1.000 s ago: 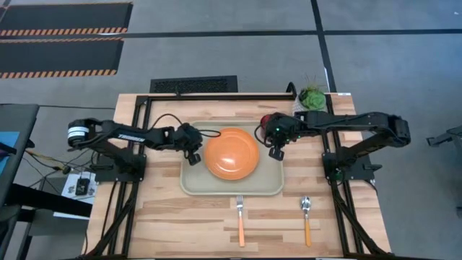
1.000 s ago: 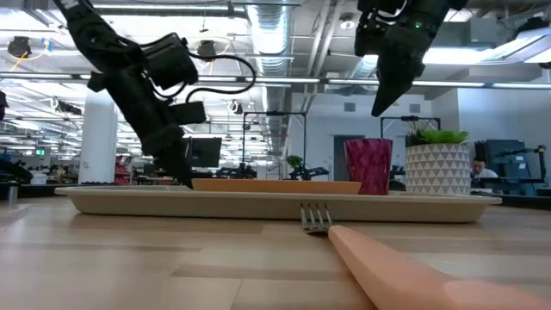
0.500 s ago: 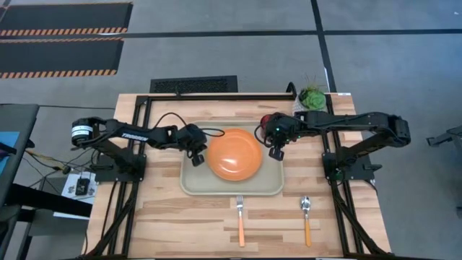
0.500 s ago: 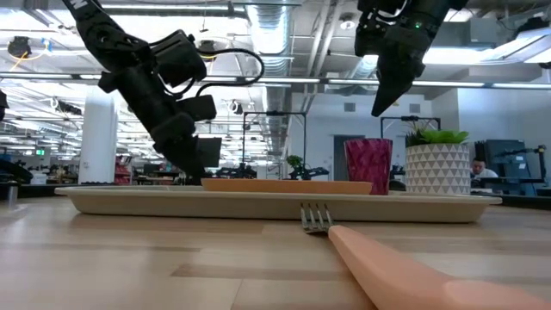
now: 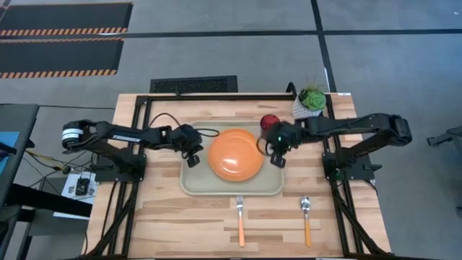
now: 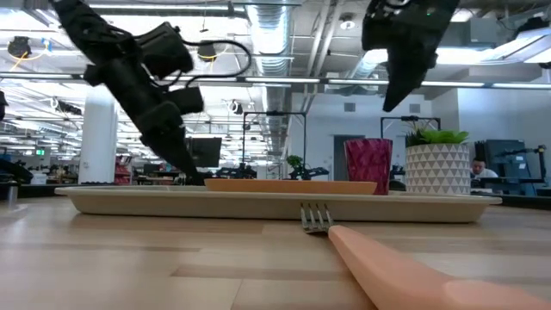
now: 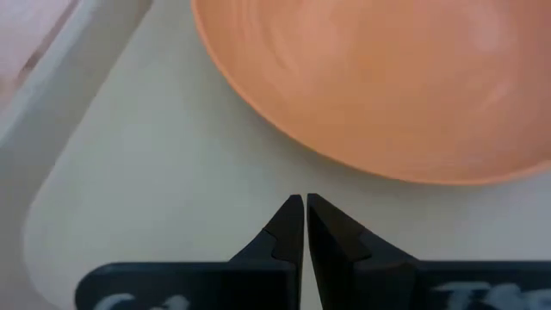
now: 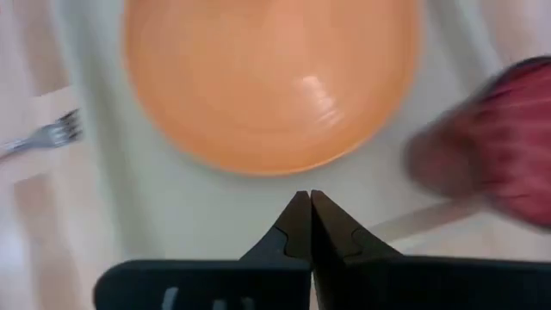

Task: Pick and place plate/cup/fork/spoon on tray
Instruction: Put the orange spoon to the left of the orange plate on the gray serving tray

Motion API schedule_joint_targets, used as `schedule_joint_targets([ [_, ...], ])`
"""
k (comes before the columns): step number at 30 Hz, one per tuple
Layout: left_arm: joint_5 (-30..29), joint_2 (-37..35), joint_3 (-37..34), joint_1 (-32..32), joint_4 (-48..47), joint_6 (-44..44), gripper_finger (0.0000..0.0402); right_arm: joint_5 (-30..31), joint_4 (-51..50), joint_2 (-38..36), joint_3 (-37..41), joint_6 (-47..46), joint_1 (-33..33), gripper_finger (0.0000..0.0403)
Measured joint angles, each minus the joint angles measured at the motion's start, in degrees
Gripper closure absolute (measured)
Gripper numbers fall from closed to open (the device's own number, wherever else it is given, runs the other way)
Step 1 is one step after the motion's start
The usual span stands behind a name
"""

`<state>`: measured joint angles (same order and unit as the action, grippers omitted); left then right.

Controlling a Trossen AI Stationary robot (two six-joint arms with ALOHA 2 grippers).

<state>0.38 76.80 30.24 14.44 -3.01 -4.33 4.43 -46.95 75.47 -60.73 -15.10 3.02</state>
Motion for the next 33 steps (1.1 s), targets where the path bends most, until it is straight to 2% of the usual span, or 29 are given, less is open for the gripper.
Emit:
schedule_joint_targets([
  [5, 2.25, -6.82, -4.87, 0.18, 3.00, -2.37, 0.0395, 0.02, 0.59, 0.04, 1.85, -8.73, -10.22, 0.0395],
  [11, 2.93, -12.38, -7.19, 0.19, 3.68, -2.52, 0.0395, -2.69, 7.74, -3.39, 12.35, -23.18, -22.70, 0.0398],
  [15, 4.99, -14.34, -7.28, 0.19, 3.63, -2.47, 0.0395, -4.50, 8.24, -6.63, 17.99, -32.07, -28.65, 0.0395],
  [18, 5.90, -14.35, -7.30, 0.19, 3.70, -2.52, 0.0395, -4.97, 6.75, -8.16, 20.77, -37.08, -30.59, 0.0381],
  [21, 5.90, -14.05, -7.30, 0.19, 3.84, -2.86, 0.0395, -8.76, 5.89, -8.80, 22.87, -39.24, -30.85, 0.0348],
  [28, 6.53, -13.91, -7.33, 0.17, 3.76, -3.99, 0.0395, -14.55, 3.85, -8.80, 27.62, -37.79, -29.82, 0.0250],
  [33, 7.37, -13.91, -7.33, 0.17, 3.70, -4.05, 0.0395, -17.85, 8.33, -10.01, 32.32, -37.54, -29.52, 0.0220],
])
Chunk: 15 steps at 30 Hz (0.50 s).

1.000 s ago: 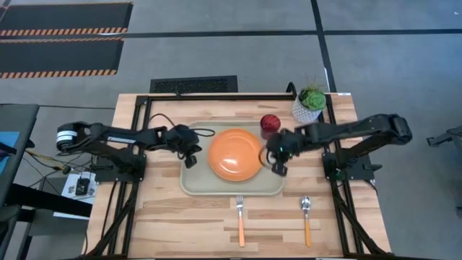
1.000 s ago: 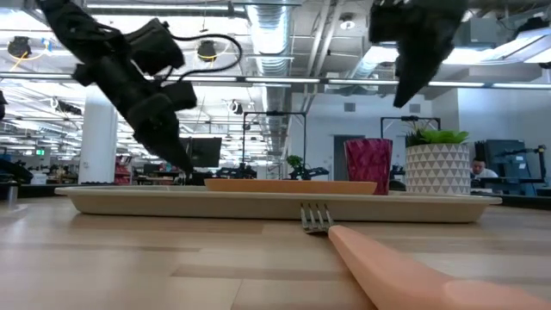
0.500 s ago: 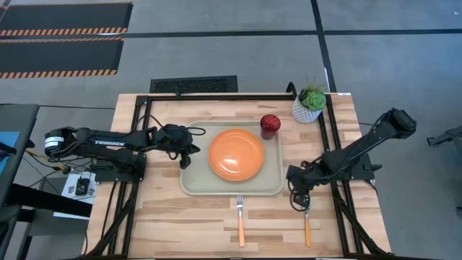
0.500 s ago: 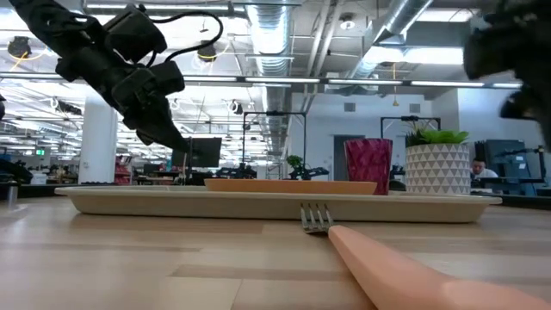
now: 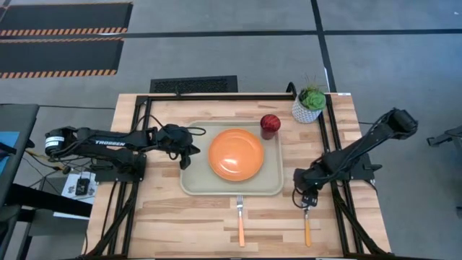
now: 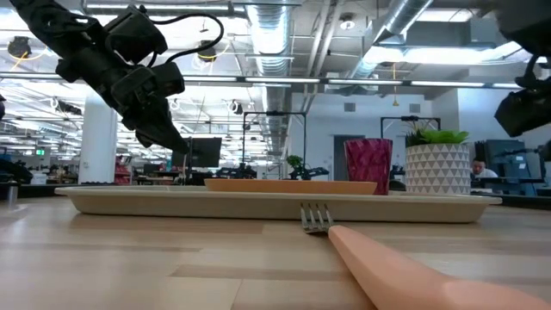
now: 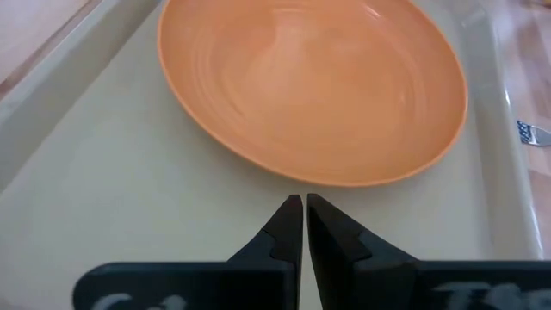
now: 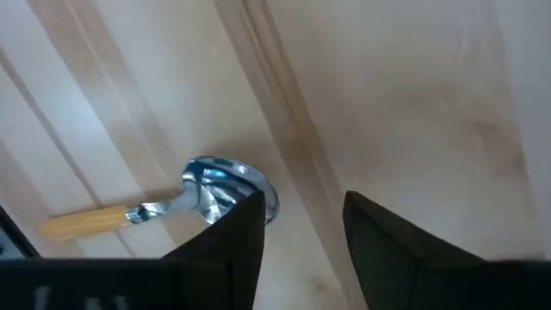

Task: Pick and place plate/cup/fork/spoon on tray
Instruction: Put the orange spoon to the left of the orange plate on the gray serving tray

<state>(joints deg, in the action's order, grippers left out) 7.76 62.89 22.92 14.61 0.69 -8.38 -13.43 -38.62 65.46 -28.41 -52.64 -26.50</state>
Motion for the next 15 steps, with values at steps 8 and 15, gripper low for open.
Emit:
schedule_joint_targets([
  [8, 0.04, 0.00, 0.00, 0.00, -0.15, -0.04, 0.0395, -0.31, 4.37, -3.89, 3.72, -0.06, 0.04, 0.0243],
  [15, 0.06, 0.00, 0.00, -0.02, -0.31, -0.02, 0.0395, -3.83, 13.86, -4.89, 9.46, -1.64, 0.03, 0.0273],
])
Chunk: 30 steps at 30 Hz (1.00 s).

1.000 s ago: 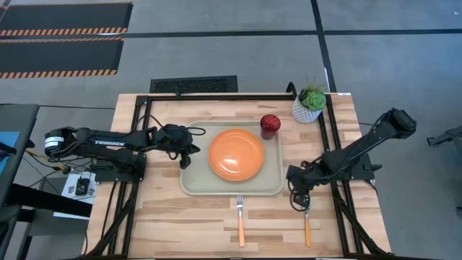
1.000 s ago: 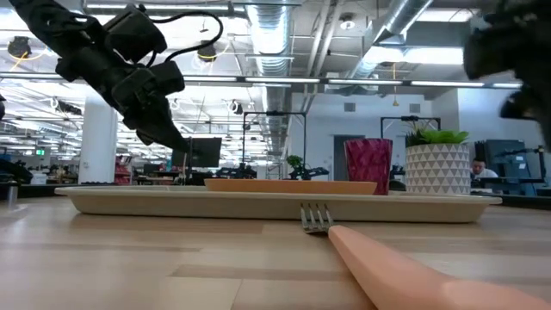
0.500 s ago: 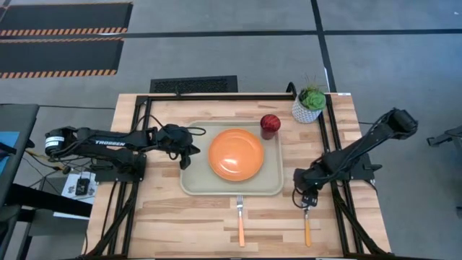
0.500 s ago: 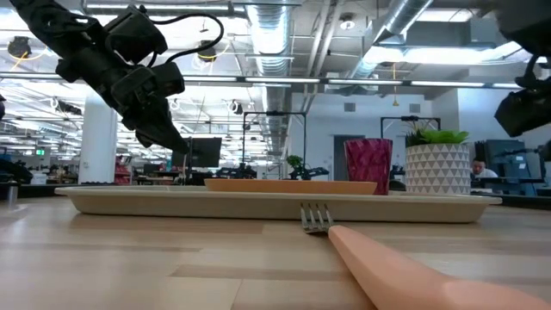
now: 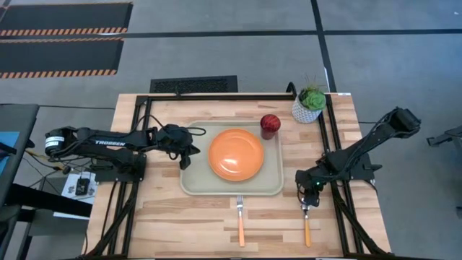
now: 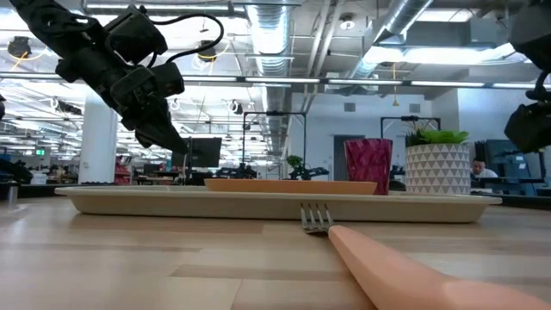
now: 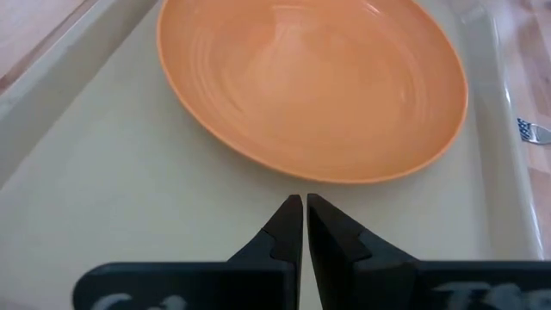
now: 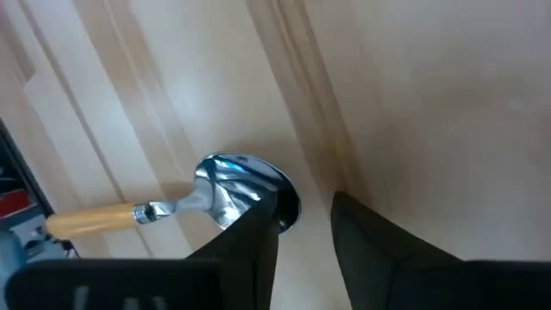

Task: Pick and place plate/cup/fork/spoon on tray
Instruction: Put the orange spoon to the left of the orange plate on the gray serving tray

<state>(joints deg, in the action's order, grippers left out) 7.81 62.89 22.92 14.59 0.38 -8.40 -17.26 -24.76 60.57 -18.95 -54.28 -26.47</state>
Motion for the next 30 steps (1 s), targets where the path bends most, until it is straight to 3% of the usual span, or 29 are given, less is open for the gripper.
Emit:
schedule_joint_targets([
  [12, 0.02, 0.00, 0.00, 0.00, -0.11, -0.08, 0.0395, -1.05, 4.17, 0.01, 1.46, 0.64, -0.01, 0.0309],
  [21, 0.02, 0.00, 0.00, 0.00, -0.09, -0.01, 0.0395, -1.44, 6.36, 0.01, 1.37, 0.70, -0.01, 0.0392],
  [30, 0.00, 0.00, 0.00, 0.00, -0.29, 0.54, 0.0395, -0.24, 8.33, 0.02, 1.37, -2.87, -0.01, 0.0396],
])
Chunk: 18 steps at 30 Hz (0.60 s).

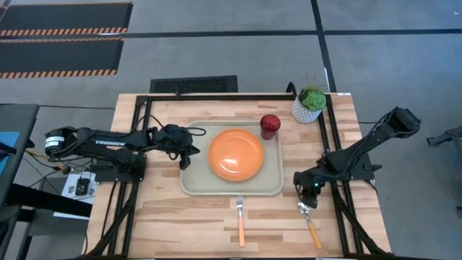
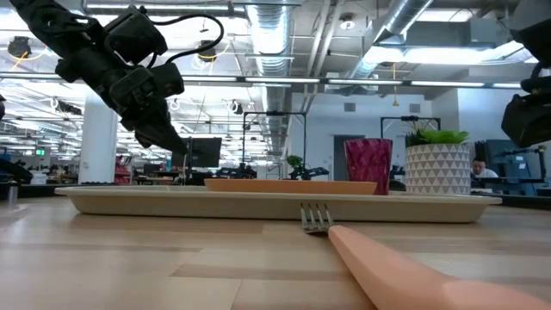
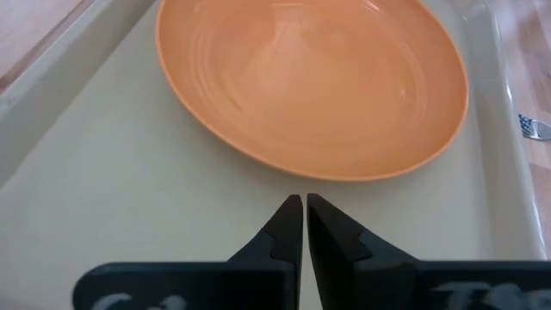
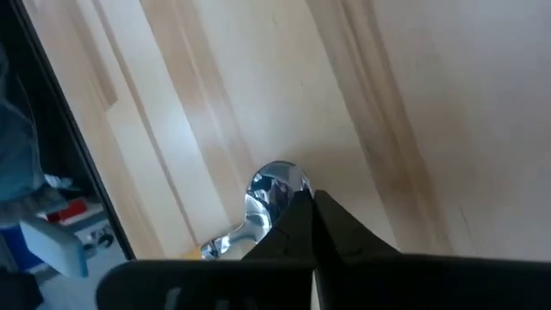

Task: Pick and place plate/cup/fork/spoon on tray
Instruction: Put the orange spoon to the left of the orange plate on the gray serving tray

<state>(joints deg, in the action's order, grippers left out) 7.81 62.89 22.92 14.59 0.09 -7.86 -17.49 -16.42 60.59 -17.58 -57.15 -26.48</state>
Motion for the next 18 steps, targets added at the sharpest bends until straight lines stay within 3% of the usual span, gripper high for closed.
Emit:
schedule_joint_targets([
  [11, -0.02, 0.00, 0.00, 0.00, -0.21, 0.04, 0.0395, 12.25, -0.25, -4.42, -3.13, -5.18, 1.28, 0.0400],
  [18, -1.71, 0.00, 0.00, -0.02, 0.29, -0.29, 0.0392, 28.32, 1.33, -8.90, -7.20, -4.31, 2.98, 0.0401],
])
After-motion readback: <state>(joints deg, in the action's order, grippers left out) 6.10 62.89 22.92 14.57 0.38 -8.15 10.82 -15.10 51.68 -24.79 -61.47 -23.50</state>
